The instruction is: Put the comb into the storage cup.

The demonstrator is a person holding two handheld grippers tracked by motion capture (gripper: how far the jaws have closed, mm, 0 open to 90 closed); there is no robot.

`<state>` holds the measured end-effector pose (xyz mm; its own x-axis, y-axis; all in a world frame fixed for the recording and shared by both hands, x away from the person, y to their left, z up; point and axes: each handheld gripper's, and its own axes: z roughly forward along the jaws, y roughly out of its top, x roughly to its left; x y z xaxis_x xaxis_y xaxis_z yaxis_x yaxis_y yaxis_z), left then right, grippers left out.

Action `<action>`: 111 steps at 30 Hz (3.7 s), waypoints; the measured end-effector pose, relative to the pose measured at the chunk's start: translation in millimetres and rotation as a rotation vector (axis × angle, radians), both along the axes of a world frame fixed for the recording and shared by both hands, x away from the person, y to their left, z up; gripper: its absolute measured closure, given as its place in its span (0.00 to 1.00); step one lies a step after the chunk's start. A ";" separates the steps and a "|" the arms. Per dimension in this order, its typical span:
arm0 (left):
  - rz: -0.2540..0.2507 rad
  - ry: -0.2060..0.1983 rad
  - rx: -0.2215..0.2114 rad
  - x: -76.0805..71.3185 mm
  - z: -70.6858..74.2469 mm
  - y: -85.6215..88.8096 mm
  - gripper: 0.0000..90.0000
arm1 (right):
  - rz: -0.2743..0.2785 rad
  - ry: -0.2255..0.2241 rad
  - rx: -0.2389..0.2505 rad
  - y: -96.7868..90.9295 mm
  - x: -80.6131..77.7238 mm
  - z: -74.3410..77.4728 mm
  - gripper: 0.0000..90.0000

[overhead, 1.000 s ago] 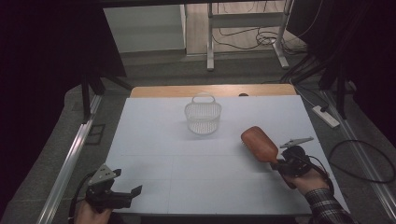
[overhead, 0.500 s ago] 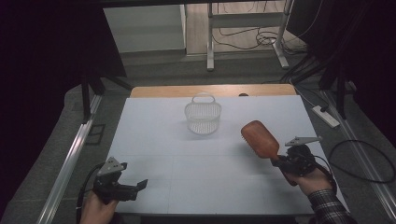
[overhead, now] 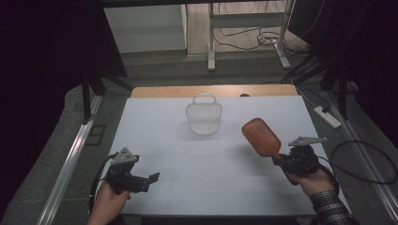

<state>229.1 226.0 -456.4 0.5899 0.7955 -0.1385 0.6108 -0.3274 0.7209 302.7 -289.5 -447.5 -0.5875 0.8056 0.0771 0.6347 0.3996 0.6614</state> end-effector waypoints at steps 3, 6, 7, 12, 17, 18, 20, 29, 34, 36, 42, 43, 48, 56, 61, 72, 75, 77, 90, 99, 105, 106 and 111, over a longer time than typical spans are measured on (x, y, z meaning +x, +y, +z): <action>-0.017 -0.006 -0.013 6.0 2.3 -5.6 0.00 | 0.001 -0.013 0.007 0.5 -0.9 1.1 0.80; -0.035 -0.014 -0.031 12.3 5.7 -11.9 0.00 | 0.005 -0.023 0.012 2.0 -2.0 3.1 0.80; -0.042 -0.016 -0.039 13.8 6.5 -13.2 0.00 | 0.011 -0.025 0.014 2.4 -2.3 3.8 0.80; -0.072 -0.026 -0.068 25.0 11.8 -24.7 0.00 | 0.024 -0.040 0.027 6.0 -4.1 6.9 0.80; -0.093 -0.030 -0.096 33.8 16.8 -34.7 0.00 | 0.034 -0.060 0.034 10.6 -6.0 8.8 0.80; -0.097 -0.028 -0.101 35.5 18.0 -37.0 0.00 | 0.038 -0.060 0.038 11.5 -6.2 9.2 0.80; -0.109 -0.023 -0.109 39.0 20.8 -41.7 0.00 | 0.041 -0.068 0.041 13.7 -7.1 9.9 0.80; -0.145 -0.016 -0.130 51.9 29.0 -61.2 0.00 | 0.054 -0.070 0.083 21.7 -9.3 12.1 0.80; -0.171 -0.006 -0.152 59.6 30.8 -69.6 0.00 | 0.067 -0.076 0.085 26.2 -9.7 11.3 0.80; -0.179 -0.006 -0.156 62.0 31.0 -72.5 0.00 | 0.074 -0.077 0.096 28.2 -9.8 11.6 0.80; -0.202 -0.001 -0.172 69.2 32.2 -78.6 0.00 | 0.096 -0.085 0.104 36.2 -10.3 11.2 0.80; -0.206 0.000 -0.167 70.0 32.5 -79.2 0.00 | 0.098 -0.086 0.102 37.3 -10.6 11.2 0.80; -0.215 0.006 -0.185 75.3 33.6 -83.1 0.00 | 0.113 -0.090 0.110 42.7 -10.9 10.3 0.80; -0.229 0.013 -0.230 82.6 35.5 -90.6 0.00 | 0.133 -0.098 0.124 52.5 -12.9 10.1 0.80; -0.238 0.011 -0.245 87.0 35.9 -97.0 0.00 | 0.154 -0.109 0.137 59.4 -14.0 10.4 0.80; -0.249 0.030 -0.283 98.4 35.3 -109.4 0.00 | 0.187 -0.113 0.179 69.3 -16.7 10.7 0.80; -0.257 0.043 -0.294 101.6 34.4 -111.8 0.00 | 0.199 -0.115 0.191 71.6 -17.4 10.6 0.80; -0.260 0.048 -0.301 103.6 33.9 -113.5 0.00 | 0.206 -0.115 0.196 73.1 -18.0 10.8 0.80; -0.292 0.080 -0.348 112.7 32.3 -125.9 0.00 | 0.246 -0.120 0.225 86.1 -22.4 11.1 0.80; -0.309 0.094 -0.379 113.9 29.8 -128.1 0.00 | 0.283 -0.121 0.240 95.5 -25.9 10.8 0.80; -0.319 0.106 -0.399 114.5 28.7 -128.3 0.00 | 0.297 -0.121 0.250 99.8 -28.1 10.5 0.80; -0.319 0.106 -0.399 114.5 28.7 -128.3 0.00 | 0.298 -0.123 0.251 100.2 -28.4 10.5 0.80; -0.342 0.135 -0.436 116.4 25.5 -129.3 0.00 | 0.313 -0.125 0.263 102.4 -30.2 11.4 0.80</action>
<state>345.5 96.7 -430.9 0.7582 0.4152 -0.5028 0.6182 -0.2125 0.7567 272.6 -187.1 -436.2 -0.8185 0.5492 0.1690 0.4183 0.3680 0.8304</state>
